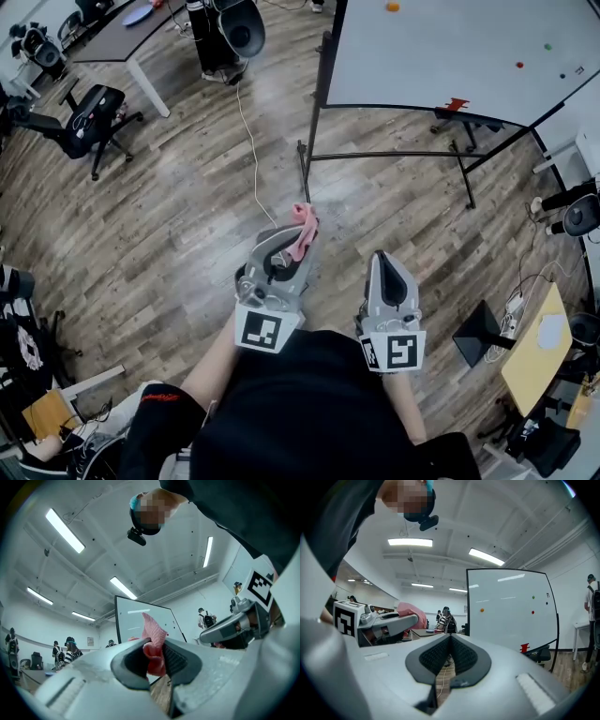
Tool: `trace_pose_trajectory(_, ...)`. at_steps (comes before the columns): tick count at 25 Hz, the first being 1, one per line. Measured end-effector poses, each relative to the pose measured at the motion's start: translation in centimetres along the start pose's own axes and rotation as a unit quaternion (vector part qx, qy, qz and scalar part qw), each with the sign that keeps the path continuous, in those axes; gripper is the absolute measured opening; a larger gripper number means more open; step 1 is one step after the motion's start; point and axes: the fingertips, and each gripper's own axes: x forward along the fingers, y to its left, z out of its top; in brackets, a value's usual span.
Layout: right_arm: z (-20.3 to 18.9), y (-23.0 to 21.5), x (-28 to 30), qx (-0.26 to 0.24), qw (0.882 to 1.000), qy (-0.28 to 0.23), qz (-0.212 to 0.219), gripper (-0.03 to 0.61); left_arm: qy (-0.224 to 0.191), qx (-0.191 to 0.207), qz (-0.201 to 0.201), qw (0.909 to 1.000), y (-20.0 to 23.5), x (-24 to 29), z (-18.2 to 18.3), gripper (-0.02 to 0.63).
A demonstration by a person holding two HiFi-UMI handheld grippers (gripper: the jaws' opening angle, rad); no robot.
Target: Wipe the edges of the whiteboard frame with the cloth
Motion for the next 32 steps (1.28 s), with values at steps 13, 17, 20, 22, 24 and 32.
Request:
trace_pose_trajectory(13, -0.8, -2.1, 4.4, 0.000, 1.000, 0.007, -0.011, 0.002, 0.006, 0.002, -0.012, 0.9999, 2.9, 3.8, -2.5, 0.041)
trace_pose_trajectory(17, -1.7, -4.1, 6.0, 0.005, 1.000, 0.012, -0.004, 0.002, 0.011, 0.010, -0.009, 0.9999, 2.9, 6.0, -3.4, 0.042)
trace_pose_trajectory(20, -1.9, -5.3, 7.7, 0.008, 1.000, 0.013, 0.010, 0.002, 0.016, 0.017, -0.001, 0.9997, 3.3, 7.8, -3.9, 0.041)
trace_pose_trajectory(22, -1.7, -6.3, 9.0, 0.009, 1.000, 0.012, 0.022, 0.002, 0.017, 0.023, 0.003, 0.9996, 3.7, 9.5, -4.0, 0.041)
trace_pose_trajectory(24, -1.7, -7.5, 10.6, 0.010, 0.999, 0.012, 0.032, 0.002, 0.017, 0.030, 0.007, 0.9994, 4.0, 11.4, -4.3, 0.041)
trace_pose_trajectory(32, -1.1, -12.7, 17.8, 0.006, 0.997, 0.000, 0.074, 0.002, 0.026, 0.055, 0.023, 0.9978, 5.6, 18.9, -6.0, 0.042)
